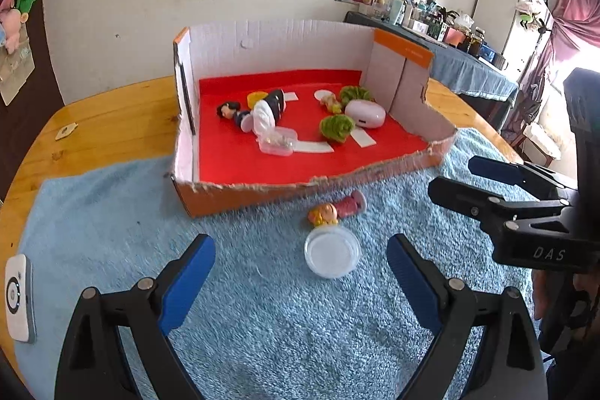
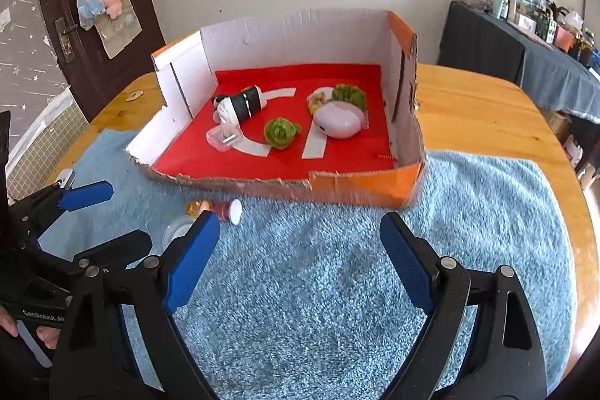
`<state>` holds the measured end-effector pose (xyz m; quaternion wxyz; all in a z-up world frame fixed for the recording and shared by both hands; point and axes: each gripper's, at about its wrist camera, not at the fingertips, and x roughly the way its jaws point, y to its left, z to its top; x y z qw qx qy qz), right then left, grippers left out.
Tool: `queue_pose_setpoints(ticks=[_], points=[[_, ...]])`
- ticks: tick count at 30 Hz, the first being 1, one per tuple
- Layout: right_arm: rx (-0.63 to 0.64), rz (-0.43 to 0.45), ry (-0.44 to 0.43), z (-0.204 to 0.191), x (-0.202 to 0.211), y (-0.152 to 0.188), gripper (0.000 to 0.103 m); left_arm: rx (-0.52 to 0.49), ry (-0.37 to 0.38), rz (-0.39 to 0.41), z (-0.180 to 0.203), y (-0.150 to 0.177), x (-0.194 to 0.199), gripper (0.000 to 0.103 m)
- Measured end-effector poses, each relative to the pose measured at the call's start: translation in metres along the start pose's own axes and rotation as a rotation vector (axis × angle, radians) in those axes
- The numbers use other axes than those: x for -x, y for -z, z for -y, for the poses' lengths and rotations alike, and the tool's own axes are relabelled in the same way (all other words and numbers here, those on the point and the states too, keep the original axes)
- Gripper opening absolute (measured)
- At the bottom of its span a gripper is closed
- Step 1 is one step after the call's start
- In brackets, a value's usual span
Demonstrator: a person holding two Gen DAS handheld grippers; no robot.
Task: Organize objects
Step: 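Grasp the blonde doll figurine with the right tool while the left tool grasps the white lid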
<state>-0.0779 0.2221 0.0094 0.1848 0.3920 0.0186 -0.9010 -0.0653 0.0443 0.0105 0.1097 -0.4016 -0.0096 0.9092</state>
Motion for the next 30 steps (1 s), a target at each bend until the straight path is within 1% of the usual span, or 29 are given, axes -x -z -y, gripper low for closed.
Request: queue_pose_setpoints(ticks=[9,14,16,18,20,23,24,27,30], points=[[-0.019,-0.024,0.004,0.008,-0.008,0.004,0.088,0.001,0.013,-0.047,0.008,0.01,-0.019,0.094],[-0.018,-0.043,0.001,0.008,-0.015,0.003,0.088,0.016,-0.015,-0.075,0.008,0.011,-0.032,0.094],[-0.016,-0.048,-0.002,0.006,-0.017,0.003,0.088,0.029,-0.043,-0.082,0.004,0.012,-0.036,0.094],[-0.013,-0.051,-0.006,0.004,-0.019,0.002,0.088,0.049,-0.067,-0.091,-0.003,0.013,-0.039,0.094],[-0.011,-0.056,-0.012,0.001,-0.022,0.001,0.088,0.077,-0.061,-0.087,-0.012,0.013,-0.037,0.094],[0.001,-0.065,-0.023,-0.006,-0.028,-0.001,0.088,0.101,-0.119,-0.08,-0.028,0.012,-0.034,0.093],[0.007,-0.068,-0.029,-0.01,-0.03,-0.001,0.088,0.117,-0.128,-0.082,-0.036,0.012,-0.033,0.093],[0.027,-0.082,-0.043,-0.021,-0.038,-0.001,0.088,0.151,-0.127,-0.081,-0.055,0.015,-0.029,0.093],[0.043,-0.097,-0.057,-0.032,-0.047,-0.001,0.088,0.15,-0.136,-0.073,-0.066,0.016,-0.024,0.093]])
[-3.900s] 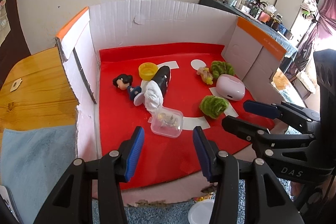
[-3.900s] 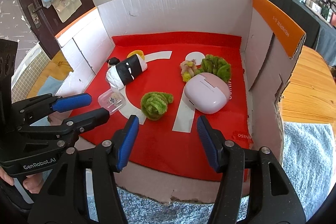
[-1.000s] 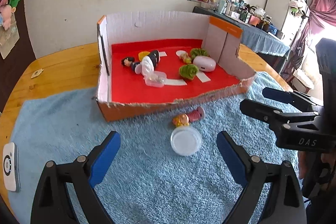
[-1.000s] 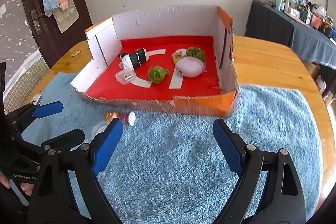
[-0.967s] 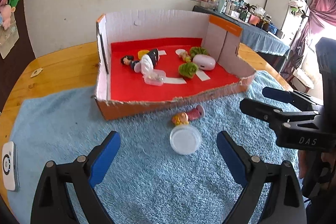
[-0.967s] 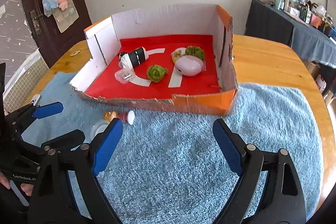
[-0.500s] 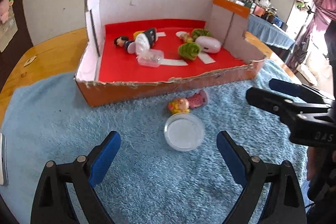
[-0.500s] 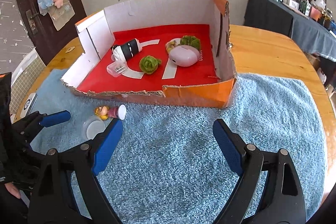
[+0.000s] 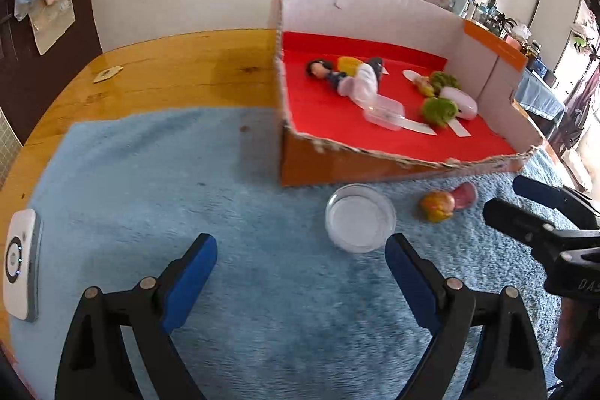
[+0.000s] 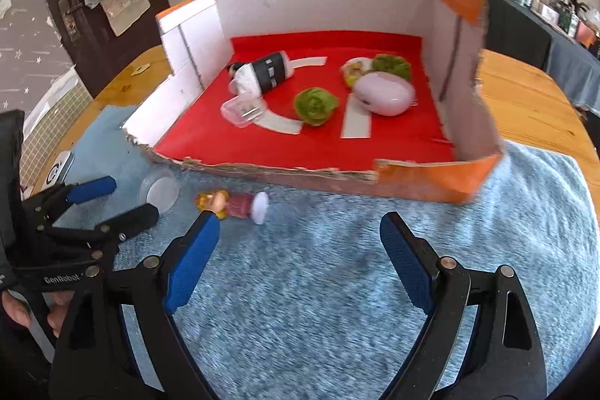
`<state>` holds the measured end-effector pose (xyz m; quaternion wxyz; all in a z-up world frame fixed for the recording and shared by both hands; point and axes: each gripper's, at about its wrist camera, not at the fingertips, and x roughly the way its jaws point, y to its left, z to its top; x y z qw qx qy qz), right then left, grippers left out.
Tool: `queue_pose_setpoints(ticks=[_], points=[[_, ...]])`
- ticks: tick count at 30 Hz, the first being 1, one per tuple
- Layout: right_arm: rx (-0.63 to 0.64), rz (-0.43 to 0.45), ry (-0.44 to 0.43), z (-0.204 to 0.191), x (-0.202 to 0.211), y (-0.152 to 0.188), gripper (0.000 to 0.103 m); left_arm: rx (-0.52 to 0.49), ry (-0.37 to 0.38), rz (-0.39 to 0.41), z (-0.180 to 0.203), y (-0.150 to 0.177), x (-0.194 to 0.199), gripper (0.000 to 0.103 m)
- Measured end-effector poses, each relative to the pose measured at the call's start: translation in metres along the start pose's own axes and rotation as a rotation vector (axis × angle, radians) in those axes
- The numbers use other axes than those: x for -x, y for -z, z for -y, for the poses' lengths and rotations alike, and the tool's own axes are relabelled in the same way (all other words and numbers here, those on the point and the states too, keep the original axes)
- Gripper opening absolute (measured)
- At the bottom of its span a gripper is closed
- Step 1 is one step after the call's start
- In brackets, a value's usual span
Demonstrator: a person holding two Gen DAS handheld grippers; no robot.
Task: Organize objects
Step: 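Grasp the blonde doll figurine with the right tool while the left tool grasps the white lid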
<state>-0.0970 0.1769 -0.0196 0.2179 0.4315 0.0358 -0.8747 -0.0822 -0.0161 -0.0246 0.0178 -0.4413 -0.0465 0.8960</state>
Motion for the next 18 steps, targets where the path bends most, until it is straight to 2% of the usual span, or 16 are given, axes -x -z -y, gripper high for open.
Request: queue_pose_setpoints(ticks=[10,14,18], points=[[0.028,-0.029,-0.02,-0.019,-0.019,-0.005,0.088,-0.119,0.066,0.019,0.002,-0.005,0.008,0.093],[0.027,-0.038,-0.007,-0.019,-0.025,-0.007,0.088,-0.179,0.067,0.014,0.012,-0.009,0.002,0.092],[0.03,-0.038,0.001,-0.018,-0.028,-0.007,0.088,-0.18,0.09,-0.007,0.011,-0.013,-0.005,0.084]])
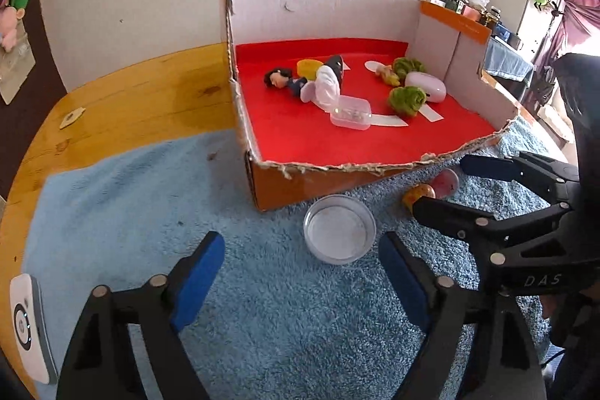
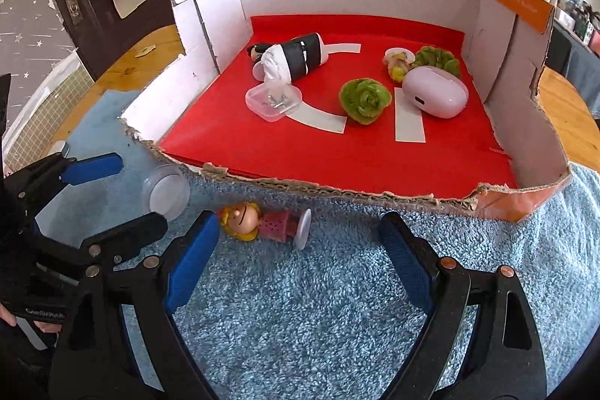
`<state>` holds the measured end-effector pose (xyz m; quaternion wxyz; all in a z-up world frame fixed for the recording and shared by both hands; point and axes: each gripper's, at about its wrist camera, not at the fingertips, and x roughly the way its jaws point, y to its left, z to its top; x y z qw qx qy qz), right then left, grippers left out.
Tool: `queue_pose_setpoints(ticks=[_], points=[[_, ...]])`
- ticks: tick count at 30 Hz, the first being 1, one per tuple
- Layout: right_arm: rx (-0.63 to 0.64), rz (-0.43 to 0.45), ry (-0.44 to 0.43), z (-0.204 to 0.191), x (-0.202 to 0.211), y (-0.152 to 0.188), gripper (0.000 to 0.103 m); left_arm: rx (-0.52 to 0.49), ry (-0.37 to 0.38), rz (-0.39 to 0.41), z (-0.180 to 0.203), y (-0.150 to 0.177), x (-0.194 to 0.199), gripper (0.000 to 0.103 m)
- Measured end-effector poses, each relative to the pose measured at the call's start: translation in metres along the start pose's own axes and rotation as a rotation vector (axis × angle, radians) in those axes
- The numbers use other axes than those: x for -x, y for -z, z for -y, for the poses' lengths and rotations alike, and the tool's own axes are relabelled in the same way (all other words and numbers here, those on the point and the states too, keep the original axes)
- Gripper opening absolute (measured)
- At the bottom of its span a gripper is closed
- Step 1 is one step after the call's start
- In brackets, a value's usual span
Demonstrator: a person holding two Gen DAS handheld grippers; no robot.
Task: Organize objects
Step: 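Grasp the blonde doll figurine with the right tool while the left tool grasps the white lid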
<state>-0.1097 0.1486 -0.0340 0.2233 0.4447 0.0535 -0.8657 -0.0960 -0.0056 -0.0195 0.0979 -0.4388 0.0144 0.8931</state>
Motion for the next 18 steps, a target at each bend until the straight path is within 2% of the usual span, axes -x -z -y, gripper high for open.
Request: queue_pose_setpoints(ticks=[10,12,14,17,18], points=[[0.043,0.013,0.045,-0.008,-0.003,0.003,0.085,-0.096,0.005,-0.008,0.007,0.003,-0.006,0.074],[0.041,0.018,0.04,-0.007,-0.001,0.004,0.08,-0.125,-0.006,-0.006,0.011,0.002,-0.007,0.074],[0.042,0.023,0.034,-0.007,0.001,0.005,0.066,-0.143,-0.015,-0.002,0.014,0.001,-0.008,0.072],[0.049,0.024,0.013,-0.008,0.003,0.005,0.046,-0.156,-0.008,0.002,0.018,-0.001,-0.008,0.064],[0.053,0.024,0.014,-0.008,0.003,0.005,0.047,-0.155,-0.006,0.004,0.019,-0.001,-0.008,0.061]])
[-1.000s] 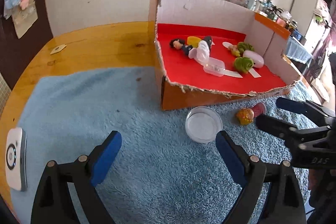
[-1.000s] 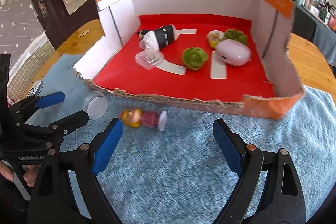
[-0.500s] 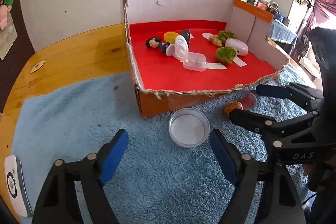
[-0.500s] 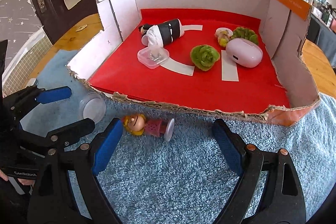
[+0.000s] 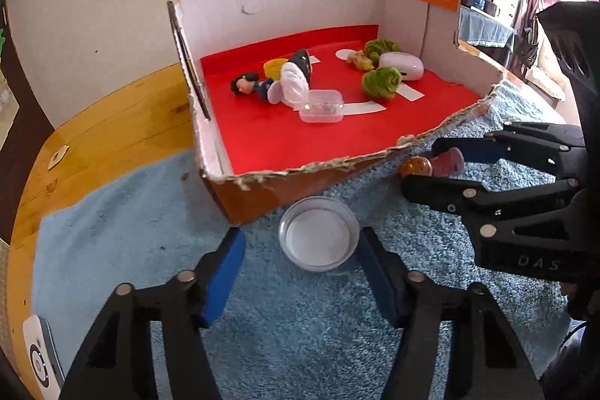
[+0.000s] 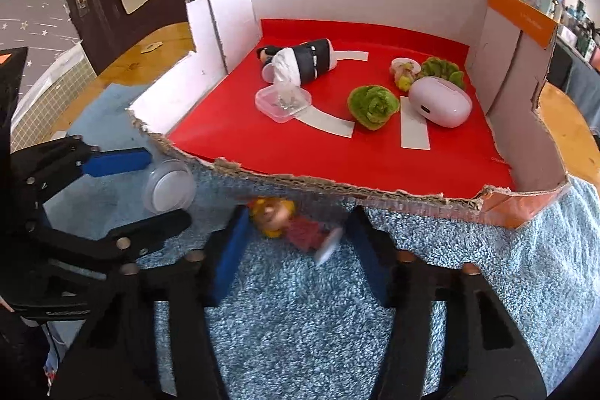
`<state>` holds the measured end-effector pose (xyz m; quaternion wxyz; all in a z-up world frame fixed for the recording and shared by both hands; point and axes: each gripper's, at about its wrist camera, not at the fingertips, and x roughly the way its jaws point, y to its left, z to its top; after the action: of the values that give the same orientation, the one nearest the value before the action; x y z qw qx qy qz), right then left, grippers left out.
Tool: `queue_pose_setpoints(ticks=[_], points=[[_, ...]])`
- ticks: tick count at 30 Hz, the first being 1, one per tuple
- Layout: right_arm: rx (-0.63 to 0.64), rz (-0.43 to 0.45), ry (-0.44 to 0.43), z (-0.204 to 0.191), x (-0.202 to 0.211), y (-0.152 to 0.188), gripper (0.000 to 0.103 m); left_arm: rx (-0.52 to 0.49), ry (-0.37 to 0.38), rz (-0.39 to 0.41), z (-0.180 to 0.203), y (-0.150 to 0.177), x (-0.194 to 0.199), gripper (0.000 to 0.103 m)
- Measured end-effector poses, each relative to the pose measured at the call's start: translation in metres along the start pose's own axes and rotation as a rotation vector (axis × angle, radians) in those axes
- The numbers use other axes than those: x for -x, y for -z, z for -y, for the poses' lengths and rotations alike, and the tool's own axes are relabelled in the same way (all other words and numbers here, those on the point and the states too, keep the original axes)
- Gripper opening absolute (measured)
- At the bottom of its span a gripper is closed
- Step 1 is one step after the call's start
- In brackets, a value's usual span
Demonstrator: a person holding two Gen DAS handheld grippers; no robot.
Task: Organize objects
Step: 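Grasp the blonde doll figurine with the right tool while the left tool grasps the white lid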
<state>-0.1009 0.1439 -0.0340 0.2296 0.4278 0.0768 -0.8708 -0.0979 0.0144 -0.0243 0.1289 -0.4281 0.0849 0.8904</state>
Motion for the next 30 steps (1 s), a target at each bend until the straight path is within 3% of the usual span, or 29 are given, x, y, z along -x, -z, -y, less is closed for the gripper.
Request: queue_pose_setpoints(ticks=[7,30], points=[[-0.014,0.004,-0.026,0.003,0.003,0.003,0.046,-0.006,0.016,0.008,0.006,0.001,0.002,0.042],[-0.027,0.014,-0.068,0.01,0.025,0.023,0.046,0.142,-0.035,-0.005,0.014,0.013,0.015,0.042]])
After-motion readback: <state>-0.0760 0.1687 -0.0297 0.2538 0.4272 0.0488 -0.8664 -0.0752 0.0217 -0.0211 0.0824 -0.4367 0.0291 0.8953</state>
